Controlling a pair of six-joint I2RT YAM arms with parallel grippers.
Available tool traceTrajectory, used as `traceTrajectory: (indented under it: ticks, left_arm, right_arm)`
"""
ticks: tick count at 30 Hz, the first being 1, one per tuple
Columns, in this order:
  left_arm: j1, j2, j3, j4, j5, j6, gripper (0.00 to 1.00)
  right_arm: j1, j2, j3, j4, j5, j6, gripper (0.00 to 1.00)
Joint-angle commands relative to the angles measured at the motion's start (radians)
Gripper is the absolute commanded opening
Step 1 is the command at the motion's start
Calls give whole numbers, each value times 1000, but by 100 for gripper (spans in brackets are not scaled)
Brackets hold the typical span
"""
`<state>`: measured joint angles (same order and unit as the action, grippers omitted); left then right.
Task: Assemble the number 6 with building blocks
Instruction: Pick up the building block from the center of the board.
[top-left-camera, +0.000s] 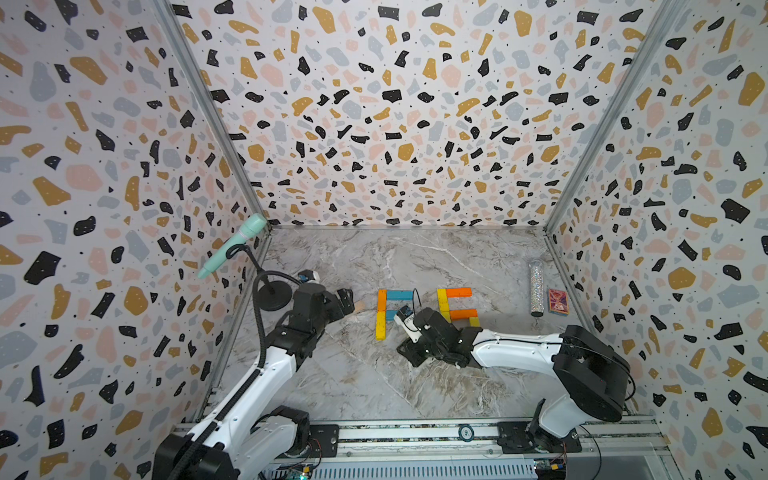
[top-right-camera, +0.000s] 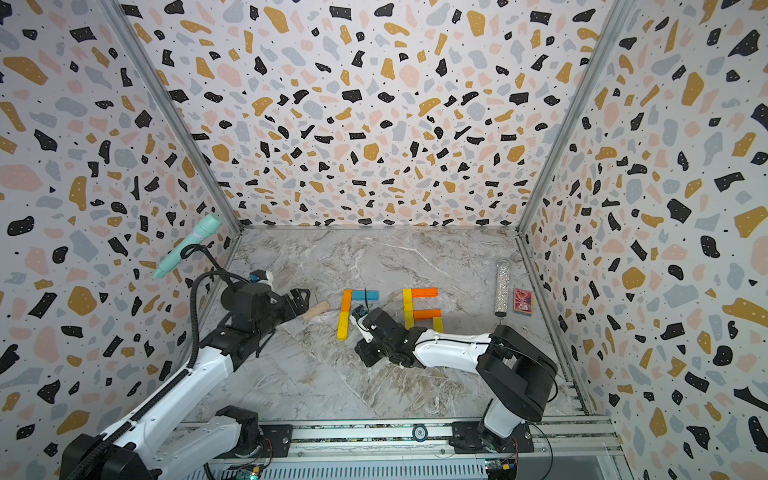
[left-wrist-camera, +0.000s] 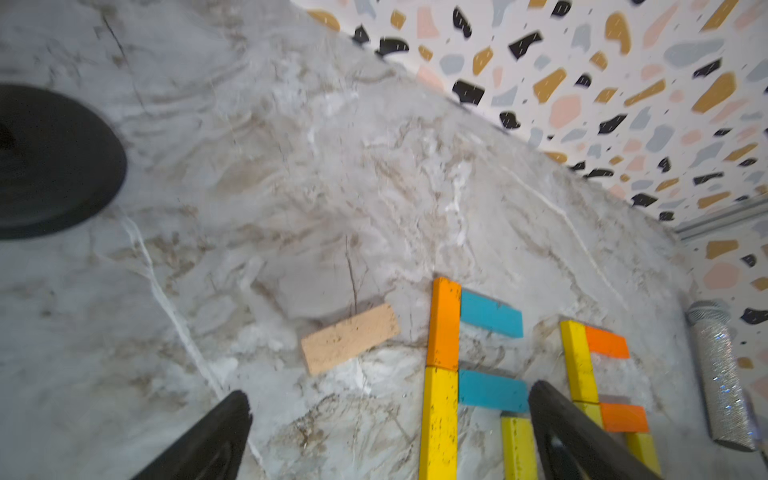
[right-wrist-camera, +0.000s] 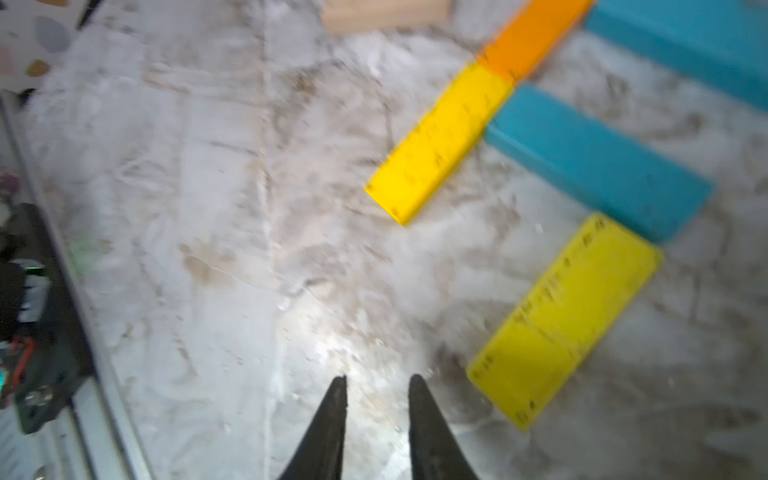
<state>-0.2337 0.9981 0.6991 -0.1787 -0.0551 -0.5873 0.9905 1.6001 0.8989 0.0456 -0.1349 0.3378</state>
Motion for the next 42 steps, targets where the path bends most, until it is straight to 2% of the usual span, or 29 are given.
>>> traceTrajectory:
  ticks: [1,3,6,13,17,26,34,42]
  left_arm:
    - [50,10,156,-88,60,78,99]
    - [57,8,235,-139,39,102,99]
    - [66,-11,306,-200,0,121,99]
    - [128,-75,352,-295,-16,130,99]
    - [138,-92,341,-297,12,122,100]
    - [139,-117,274,-264,54,95,100]
    - [140,-111,289,-281,54,111,99]
    - [145,-95,312,-284,44,125,99]
  right_arm:
    - [-15,66,211,-86,-10,-178,37]
    - [-17,161,347,-110,-37,-213,46]
    - [-36,298,514,-110,-91,-212,52]
    - [-98,558,775,-77,-136,-148,60]
    - [-99,686,918,-127,-128,-153,64]
    - [-103,806,1036,-203,-134,-157,73]
    - [-94,902,1182,-326,-291,-158,75]
    - [-66,898,1194,-443,-369,-146,76]
